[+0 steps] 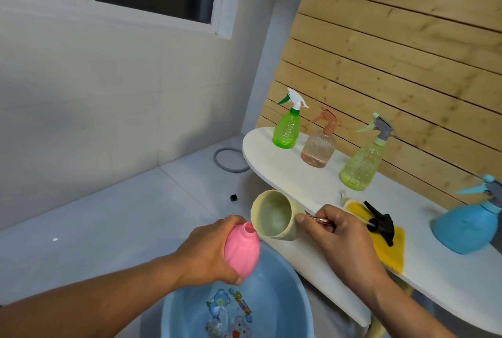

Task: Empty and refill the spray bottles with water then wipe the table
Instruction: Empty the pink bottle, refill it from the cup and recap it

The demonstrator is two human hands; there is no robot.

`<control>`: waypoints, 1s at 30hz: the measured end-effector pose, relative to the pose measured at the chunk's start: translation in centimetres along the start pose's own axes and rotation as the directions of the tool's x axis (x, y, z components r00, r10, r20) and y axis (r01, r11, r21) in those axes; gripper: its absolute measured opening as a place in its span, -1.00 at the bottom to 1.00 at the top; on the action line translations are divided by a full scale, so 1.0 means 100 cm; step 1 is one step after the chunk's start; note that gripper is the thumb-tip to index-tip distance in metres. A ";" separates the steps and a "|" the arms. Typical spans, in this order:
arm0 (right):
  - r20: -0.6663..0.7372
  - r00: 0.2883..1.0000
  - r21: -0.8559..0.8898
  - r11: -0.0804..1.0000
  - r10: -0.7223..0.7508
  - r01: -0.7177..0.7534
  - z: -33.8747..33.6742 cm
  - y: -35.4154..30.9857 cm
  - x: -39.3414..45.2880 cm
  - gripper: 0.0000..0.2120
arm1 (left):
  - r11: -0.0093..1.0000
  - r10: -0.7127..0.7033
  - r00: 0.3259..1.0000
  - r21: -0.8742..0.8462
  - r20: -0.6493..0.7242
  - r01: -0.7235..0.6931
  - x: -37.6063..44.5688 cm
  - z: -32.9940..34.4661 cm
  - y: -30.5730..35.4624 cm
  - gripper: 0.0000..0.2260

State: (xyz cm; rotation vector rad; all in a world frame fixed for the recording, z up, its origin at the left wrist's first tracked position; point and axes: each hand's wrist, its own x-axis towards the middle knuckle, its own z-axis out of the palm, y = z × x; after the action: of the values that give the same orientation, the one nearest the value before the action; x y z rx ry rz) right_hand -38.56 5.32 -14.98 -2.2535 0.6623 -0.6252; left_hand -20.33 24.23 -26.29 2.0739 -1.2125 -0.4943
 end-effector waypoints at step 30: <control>-0.076 0.985 -0.314 0.941 -0.157 0.126 0.001 -0.023 -0.004 -0.66 | 0.999 0.011 1.000 0.047 -0.027 -0.010 0.005 0.005 -0.003 -0.07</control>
State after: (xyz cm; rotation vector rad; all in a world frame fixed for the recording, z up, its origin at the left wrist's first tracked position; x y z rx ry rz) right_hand -38.16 7.05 -13.45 -2.5926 0.6901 -0.7526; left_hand -20.18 23.77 -26.86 2.1060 -1.2300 -0.4353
